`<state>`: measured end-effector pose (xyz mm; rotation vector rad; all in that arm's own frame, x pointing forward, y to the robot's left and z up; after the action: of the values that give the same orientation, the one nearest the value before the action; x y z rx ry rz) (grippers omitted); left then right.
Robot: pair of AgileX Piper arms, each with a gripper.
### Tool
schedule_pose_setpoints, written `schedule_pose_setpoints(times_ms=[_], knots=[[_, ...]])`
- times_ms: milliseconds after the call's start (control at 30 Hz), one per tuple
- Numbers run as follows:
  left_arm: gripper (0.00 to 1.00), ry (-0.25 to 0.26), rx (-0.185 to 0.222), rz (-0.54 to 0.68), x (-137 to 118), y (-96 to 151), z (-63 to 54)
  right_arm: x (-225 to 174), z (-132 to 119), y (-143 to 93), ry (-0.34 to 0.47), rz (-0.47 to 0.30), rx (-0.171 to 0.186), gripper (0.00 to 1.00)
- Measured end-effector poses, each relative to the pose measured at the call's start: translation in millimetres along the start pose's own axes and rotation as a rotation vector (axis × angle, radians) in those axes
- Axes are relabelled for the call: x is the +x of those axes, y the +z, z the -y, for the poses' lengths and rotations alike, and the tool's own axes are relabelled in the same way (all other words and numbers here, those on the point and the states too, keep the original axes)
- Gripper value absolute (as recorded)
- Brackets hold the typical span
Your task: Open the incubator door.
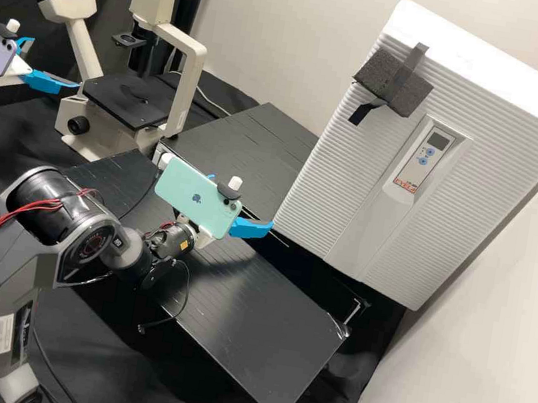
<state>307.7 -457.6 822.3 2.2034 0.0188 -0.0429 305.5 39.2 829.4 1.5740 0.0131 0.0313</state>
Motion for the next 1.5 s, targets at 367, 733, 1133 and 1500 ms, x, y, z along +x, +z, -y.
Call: schedule_pose_setpoints(times_ms=[367, 733, 1133, 1500], knots=[[1.0, 0.0, 0.0, 0.0, 0.0, 0.0, 0.0, -0.5, -3.7, 1.6, 0.01, 0.003, -0.004, 1.0], [1.0, 0.0, 0.0, 0.0, 0.0, 0.0, 0.0, 5.1, -75.7, -19.8, 0.248, -0.08, 0.025, 1.0], [1.0, 0.0, 0.0, 0.0, 0.0, 0.0, 0.0, 27.0, -126.7, -44.8, 0.36, -0.058, 0.062, 1.0], [1.0, 0.0, 0.0, 0.0, 0.0, 0.0, 0.0, 26.4, -142.2, -65.2, 0.446, -0.017, 0.039, 1.0]])
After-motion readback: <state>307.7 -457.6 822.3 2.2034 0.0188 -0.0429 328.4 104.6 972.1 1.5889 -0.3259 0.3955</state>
